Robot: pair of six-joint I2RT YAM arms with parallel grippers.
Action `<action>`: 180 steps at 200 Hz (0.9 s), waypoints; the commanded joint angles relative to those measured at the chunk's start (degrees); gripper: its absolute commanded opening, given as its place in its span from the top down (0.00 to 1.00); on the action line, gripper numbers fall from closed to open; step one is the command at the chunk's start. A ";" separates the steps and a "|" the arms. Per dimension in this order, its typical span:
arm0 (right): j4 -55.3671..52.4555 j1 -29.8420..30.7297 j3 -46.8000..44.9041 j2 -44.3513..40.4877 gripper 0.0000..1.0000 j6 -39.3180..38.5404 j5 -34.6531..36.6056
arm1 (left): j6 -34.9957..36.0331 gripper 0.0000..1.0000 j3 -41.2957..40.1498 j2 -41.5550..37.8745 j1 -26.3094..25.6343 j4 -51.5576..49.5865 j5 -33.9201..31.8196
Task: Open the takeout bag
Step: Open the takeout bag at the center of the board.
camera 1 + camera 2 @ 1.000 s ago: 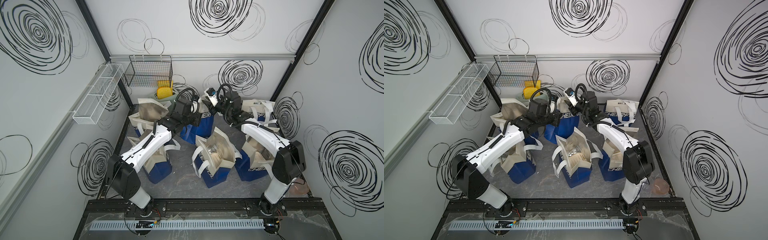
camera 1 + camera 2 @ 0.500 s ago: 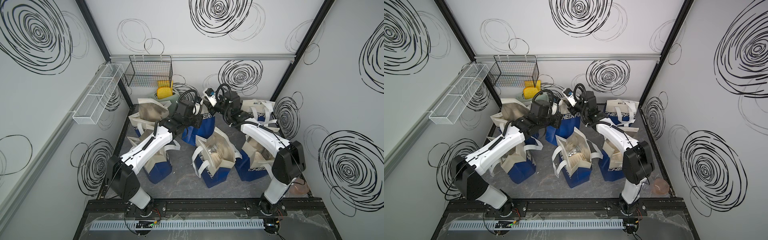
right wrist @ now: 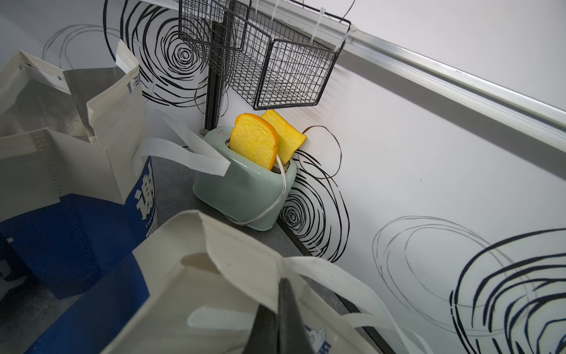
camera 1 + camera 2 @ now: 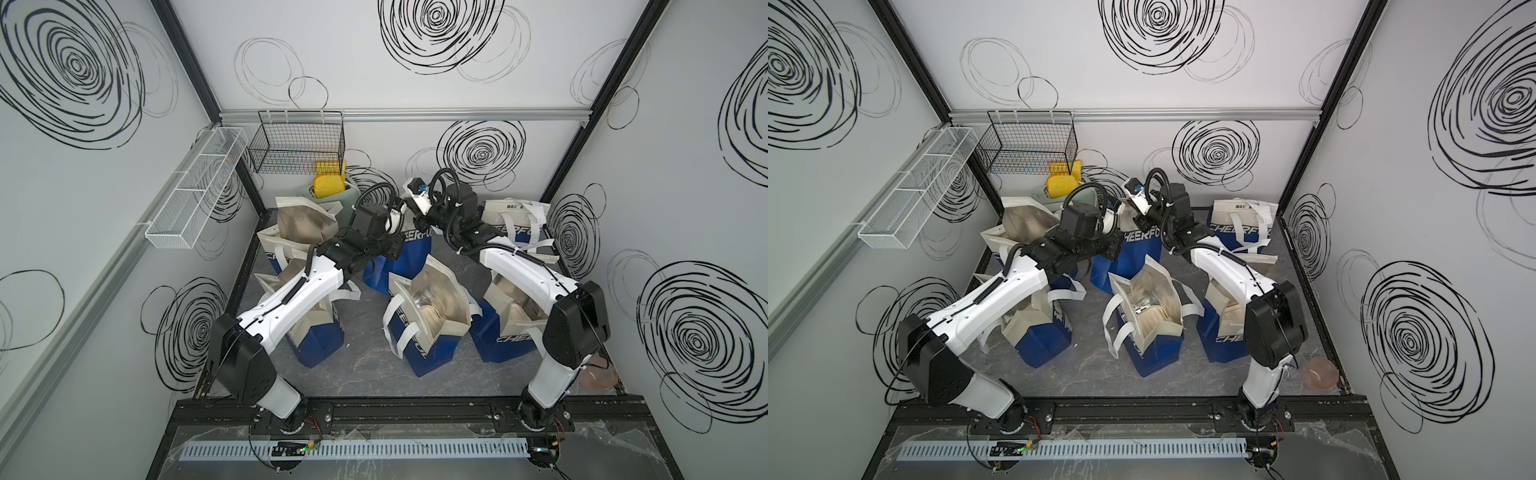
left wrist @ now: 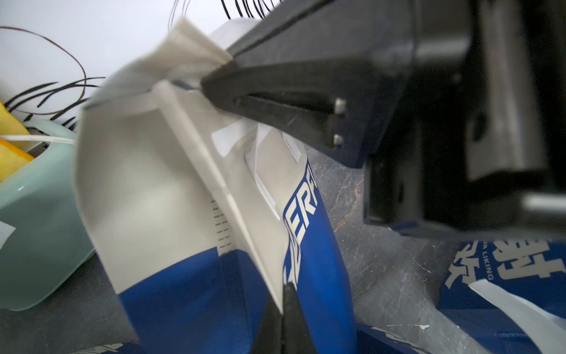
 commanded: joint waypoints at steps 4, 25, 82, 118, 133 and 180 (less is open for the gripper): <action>-1.83 -1.10 1.69 -0.66 1.00 0.77 2.99 | -2.45 1.00 -0.52 0.25 3.27 0.41 0.83; -3.03 -2.10 1.40 -2.20 1.00 -1.06 4.77 | -1.78 1.00 0.56 3.87 4.46 -2.39 -2.80; -4.86 -4.16 -0.85 -6.74 1.00 -5.20 8.61 | -2.72 1.00 3.88 12.12 7.04 -8.77 -11.98; -5.70 -5.26 -1.60 -8.11 1.00 -7.07 9.60 | -1.65 1.00 4.12 15.00 6.86 -10.86 -17.99; -5.81 -5.73 -1.50 -8.52 1.00 -7.24 9.67 | -0.58 1.00 3.61 15.64 6.72 -11.38 -20.53; -6.63 -7.21 0.55 -8.88 1.00 -8.52 9.97 | 1.39 1.00 -0.77 15.49 6.64 -9.70 -24.53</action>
